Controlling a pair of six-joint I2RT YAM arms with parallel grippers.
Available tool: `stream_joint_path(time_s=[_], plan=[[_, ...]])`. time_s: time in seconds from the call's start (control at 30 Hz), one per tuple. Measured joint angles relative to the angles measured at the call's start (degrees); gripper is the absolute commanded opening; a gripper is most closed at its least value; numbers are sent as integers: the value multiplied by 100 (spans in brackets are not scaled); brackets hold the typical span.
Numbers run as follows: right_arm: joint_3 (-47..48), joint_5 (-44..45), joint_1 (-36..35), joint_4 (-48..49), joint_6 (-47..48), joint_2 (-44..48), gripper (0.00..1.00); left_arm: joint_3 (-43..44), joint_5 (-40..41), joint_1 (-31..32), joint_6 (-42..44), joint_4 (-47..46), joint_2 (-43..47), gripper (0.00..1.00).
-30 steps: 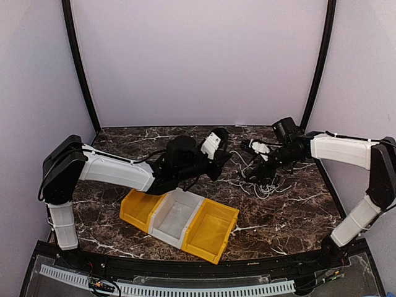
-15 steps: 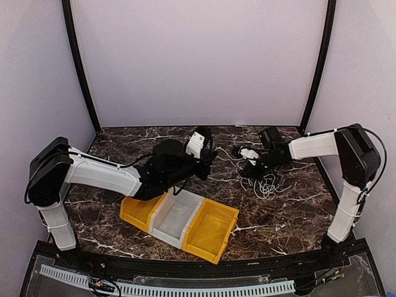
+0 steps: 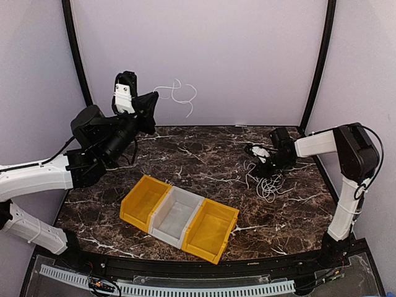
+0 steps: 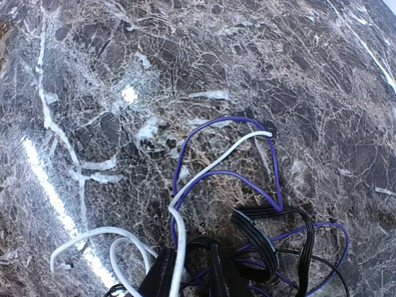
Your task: Untangle the cables
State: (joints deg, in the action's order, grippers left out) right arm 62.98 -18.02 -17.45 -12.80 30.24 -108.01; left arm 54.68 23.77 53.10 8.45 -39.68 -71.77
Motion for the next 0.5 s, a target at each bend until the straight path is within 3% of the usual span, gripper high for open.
stream_joint_path(time_s=[0.2, 0.5], plan=[[17, -26, 2, -72, -55, 2, 49, 127, 243, -68, 227, 804, 439, 0], [337, -131, 28, -876, 190, 501, 64, 155, 422, -116, 107, 1899, 505, 0]])
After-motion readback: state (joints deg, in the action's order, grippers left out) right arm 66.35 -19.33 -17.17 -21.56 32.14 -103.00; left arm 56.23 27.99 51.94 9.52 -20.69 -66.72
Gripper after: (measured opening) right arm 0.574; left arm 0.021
